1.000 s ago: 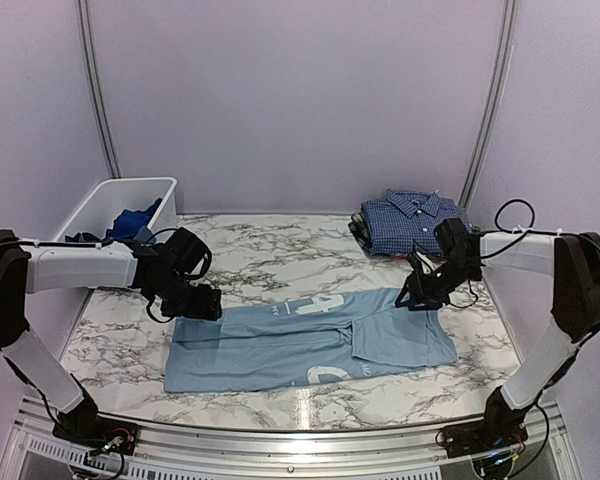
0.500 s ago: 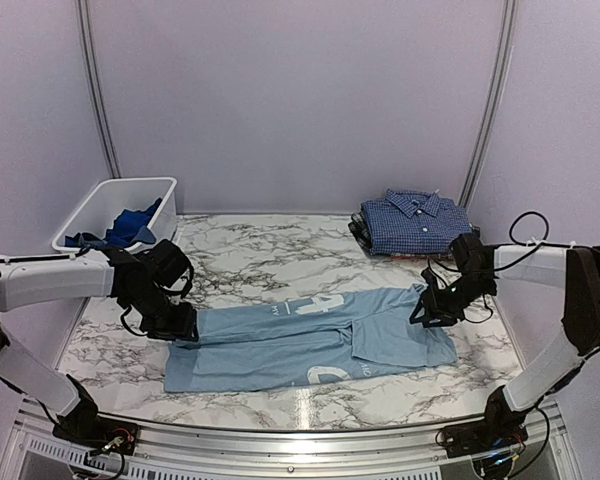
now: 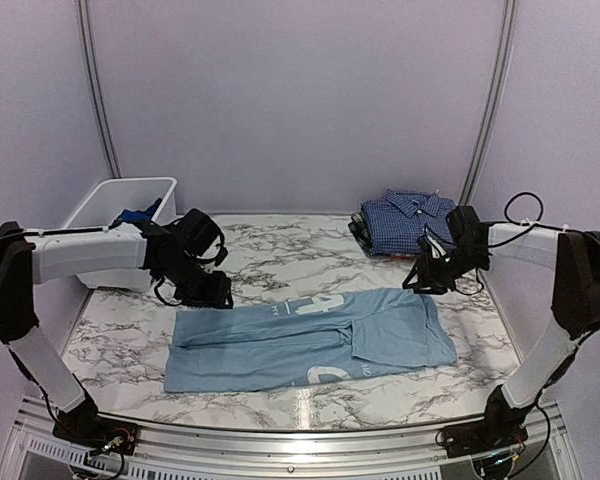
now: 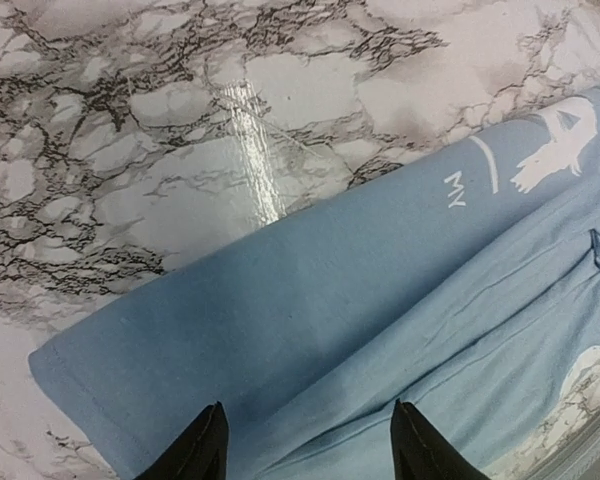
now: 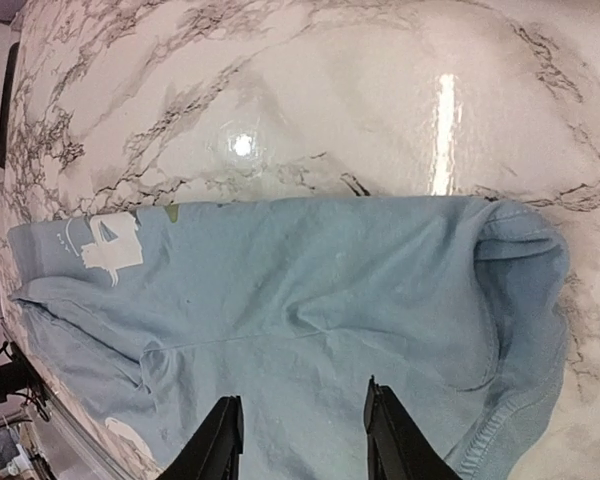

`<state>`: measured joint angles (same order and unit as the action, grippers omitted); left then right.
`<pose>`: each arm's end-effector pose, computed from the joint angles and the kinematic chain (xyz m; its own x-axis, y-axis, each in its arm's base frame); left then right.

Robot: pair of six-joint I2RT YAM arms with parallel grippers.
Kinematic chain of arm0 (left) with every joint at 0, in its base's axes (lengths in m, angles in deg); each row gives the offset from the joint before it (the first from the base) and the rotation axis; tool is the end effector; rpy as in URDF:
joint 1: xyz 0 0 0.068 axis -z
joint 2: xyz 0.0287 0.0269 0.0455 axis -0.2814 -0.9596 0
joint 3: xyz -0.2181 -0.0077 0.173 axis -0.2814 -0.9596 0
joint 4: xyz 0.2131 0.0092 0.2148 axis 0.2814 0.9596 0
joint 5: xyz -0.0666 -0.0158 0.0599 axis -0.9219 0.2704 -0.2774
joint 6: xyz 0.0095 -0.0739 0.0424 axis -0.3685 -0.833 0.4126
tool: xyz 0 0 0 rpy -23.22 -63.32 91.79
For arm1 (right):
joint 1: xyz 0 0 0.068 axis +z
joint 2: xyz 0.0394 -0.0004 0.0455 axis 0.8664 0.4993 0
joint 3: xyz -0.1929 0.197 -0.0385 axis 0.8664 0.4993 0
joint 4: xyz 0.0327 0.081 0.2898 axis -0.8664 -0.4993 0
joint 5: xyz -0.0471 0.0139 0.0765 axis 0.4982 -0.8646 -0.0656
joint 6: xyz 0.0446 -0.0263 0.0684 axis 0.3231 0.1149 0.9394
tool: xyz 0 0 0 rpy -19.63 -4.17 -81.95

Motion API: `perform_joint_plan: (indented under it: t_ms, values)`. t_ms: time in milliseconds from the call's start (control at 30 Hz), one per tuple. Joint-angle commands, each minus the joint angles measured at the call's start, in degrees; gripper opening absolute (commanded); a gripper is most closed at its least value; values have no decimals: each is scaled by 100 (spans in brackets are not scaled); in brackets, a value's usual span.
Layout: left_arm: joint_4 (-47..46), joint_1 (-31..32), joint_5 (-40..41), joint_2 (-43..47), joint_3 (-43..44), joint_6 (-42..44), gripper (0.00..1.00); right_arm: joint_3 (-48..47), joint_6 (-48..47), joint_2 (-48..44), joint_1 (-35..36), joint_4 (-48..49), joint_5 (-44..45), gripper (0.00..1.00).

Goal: Fold and stack the mixed laundry pile
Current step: Adjust the rectangle-folded T-shirt at the center of the board, then rotate the rectangle-folded T-shirt at the center of the board.

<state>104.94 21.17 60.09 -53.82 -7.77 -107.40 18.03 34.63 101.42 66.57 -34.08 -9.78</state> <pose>0.3106 -0.2459 0.1775 -0.8892 0.1729 -0.4237 0.3031 0.9161 -0.2623 0.3614 0.0789 0.1583 -0.9552 0.0631 -0.2891 -0.1017 0.8474 0.5212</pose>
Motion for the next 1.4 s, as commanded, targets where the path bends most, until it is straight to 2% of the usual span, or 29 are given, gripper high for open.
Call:
perform_joint_plan:
  t_ms: [0,167,300,500,833,1233,1367]
  values:
    - [-325,19,-84,-571,18,-19,57,-150,213,417,-11,357,199,38]
    - [-478,19,54,-725,-506,-210,57,-194,226,695,-35,408,903,37]
    - [-493,19,223,-507,-1025,-318,57,-183,206,716,-98,414,1468,37]
    - [-539,19,220,1,-1572,-326,57,-296,87,690,-382,430,1363,36]
    - [-439,19,146,162,-1035,13,61,-842,209,1027,-356,507,359,32]
    - [-351,5,402,-153,-718,33,63,-879,257,1542,-182,343,713,30]
    - [-317,-67,421,-323,-818,-125,63,-970,311,1686,-167,381,758,22]
